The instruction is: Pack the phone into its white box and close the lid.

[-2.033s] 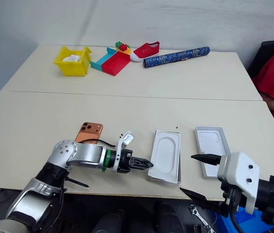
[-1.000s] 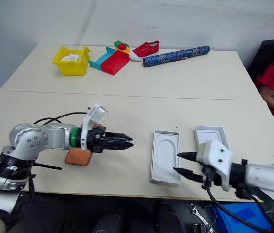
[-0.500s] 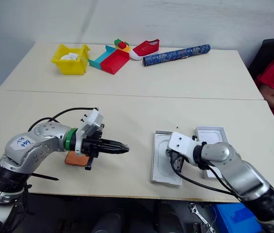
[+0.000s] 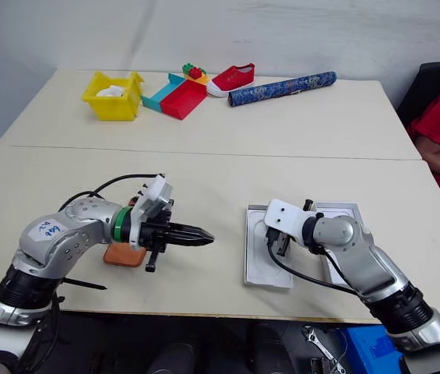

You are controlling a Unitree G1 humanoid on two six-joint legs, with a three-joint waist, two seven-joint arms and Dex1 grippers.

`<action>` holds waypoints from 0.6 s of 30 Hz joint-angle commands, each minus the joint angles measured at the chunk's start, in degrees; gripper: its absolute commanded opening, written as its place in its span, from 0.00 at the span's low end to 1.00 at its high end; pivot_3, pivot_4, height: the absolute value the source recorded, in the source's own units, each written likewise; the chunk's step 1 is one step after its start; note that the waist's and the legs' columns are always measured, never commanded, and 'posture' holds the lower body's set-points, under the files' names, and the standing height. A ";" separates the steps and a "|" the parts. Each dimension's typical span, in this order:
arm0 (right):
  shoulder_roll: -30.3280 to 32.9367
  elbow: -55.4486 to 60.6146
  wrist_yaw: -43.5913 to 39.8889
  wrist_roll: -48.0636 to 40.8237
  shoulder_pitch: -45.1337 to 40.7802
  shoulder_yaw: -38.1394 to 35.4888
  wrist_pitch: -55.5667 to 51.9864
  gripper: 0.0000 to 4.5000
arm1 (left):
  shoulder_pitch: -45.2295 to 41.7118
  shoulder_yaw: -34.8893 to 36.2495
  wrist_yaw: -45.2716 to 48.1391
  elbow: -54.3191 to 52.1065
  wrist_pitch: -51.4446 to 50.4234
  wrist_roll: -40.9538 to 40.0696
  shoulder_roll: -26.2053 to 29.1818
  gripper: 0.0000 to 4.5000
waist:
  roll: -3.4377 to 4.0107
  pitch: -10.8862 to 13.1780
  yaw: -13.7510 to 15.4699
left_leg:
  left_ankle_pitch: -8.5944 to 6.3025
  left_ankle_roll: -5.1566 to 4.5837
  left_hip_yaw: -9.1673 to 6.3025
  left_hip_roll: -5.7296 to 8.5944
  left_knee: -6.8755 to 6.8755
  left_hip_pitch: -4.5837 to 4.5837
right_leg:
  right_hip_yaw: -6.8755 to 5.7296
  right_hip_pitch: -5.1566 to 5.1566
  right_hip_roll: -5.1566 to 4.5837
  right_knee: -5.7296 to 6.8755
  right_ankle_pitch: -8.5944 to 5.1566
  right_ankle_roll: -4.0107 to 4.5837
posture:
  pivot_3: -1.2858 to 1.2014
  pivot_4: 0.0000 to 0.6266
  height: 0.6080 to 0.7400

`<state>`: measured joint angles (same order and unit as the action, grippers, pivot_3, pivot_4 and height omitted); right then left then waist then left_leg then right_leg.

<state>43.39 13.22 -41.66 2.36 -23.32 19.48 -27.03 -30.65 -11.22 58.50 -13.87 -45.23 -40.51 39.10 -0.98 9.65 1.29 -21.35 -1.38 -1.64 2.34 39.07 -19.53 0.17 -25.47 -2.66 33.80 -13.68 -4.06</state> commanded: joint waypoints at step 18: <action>-0.09 14.84 -5.90 -9.20 6.81 -11.72 -6.42 0.00 | -0.91 -0.28 2.20 0.56 -0.07 2.71 -2.84 0.00 | 0.03 0.02 0.06 | 0.01 0.01 -0.02 -0.01 0.00 -0.05 | -0.02 0.00 0.03 0.10 0.02 -0.03 | 0.52 0.24 1.00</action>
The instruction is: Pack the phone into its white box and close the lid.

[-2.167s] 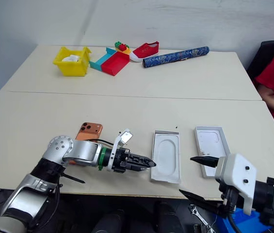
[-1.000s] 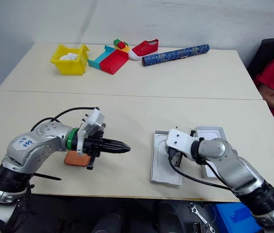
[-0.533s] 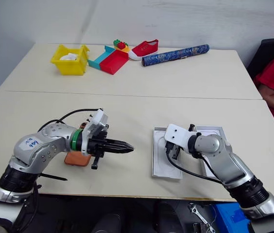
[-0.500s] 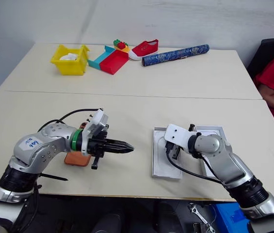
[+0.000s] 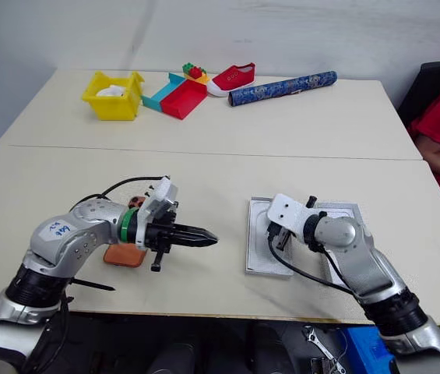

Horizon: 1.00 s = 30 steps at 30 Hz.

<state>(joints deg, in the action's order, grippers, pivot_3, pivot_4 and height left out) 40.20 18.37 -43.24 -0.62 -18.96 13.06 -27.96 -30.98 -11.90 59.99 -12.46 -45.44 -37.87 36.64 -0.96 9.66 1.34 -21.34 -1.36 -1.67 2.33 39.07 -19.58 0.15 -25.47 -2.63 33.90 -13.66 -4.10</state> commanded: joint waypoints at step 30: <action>9.57 18.41 -7.52 -12.56 12.07 -8.94 -5.50 0.00 | 0.12 2.78 -0.25 0.05 -4.12 -0.02 -1.66 0.00 | -0.03 -0.01 0.02 | 0.02 -0.01 0.05 0.02 0.01 0.14 | 0.09 0.06 -0.01 -0.06 0.02 -0.03 | 0.52 0.24 1.00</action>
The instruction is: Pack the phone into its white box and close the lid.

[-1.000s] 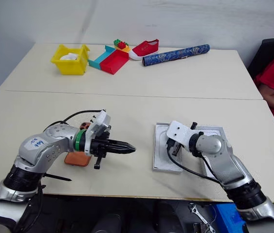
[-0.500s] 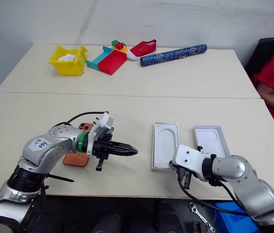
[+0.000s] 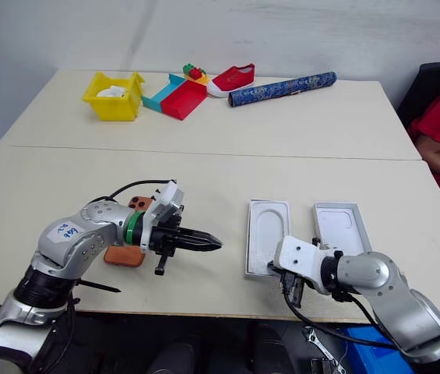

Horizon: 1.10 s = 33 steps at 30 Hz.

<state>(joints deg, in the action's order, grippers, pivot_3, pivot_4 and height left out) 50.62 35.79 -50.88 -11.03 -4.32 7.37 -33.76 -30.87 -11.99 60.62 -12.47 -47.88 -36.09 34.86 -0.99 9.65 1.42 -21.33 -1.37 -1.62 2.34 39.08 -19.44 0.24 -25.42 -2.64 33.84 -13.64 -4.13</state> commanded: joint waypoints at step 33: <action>-29.71 -37.74 -9.54 12.57 -36.86 28.04 15.69 0.00 | -1.94 0.10 10.37 35.18 -18.04 13.17 23.41 1.00 | 0.27 -0.07 -1.28 | -0.20 -0.32 -0.18 0.30 0.02 -0.23 | -0.64 -0.34 -0.38 0.64 -0.07 0.14 | 0.52 0.24 1.00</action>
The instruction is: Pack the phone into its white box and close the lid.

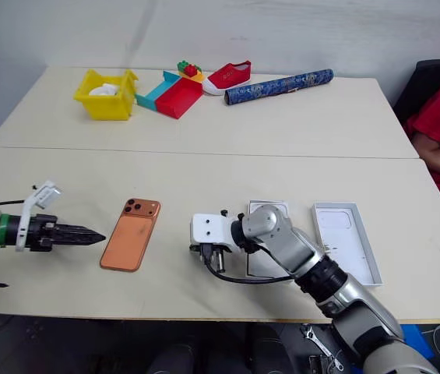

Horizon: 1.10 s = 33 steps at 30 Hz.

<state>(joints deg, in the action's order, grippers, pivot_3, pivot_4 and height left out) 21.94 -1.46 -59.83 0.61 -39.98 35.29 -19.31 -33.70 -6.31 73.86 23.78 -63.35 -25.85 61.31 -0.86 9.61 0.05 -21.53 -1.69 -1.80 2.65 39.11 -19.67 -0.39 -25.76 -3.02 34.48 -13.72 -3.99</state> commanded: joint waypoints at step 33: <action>-7.94 -12.05 2.02 6.33 -2.49 -1.58 5.08 0.00 | 1.31 0.75 -25.47 -16.76 -29.15 -3.66 -21.14 1.00 | 1.90 -1.60 -0.11 | 0.42 -0.18 -1.21 1.22 -0.19 1.61 | 0.68 1.84 -0.74 0.01 -0.46 -0.77 | 0.52 0.24 1.00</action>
<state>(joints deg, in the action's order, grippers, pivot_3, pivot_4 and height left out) 14.59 -13.68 -58.13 6.80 -41.86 34.90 -14.93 -35.16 -2.22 48.76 3.79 -90.00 -27.42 41.60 1.04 8.01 -0.06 -21.10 -1.85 -3.02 3.87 38.91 -18.06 0.29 -23.93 -3.75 34.48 -14.19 -4.79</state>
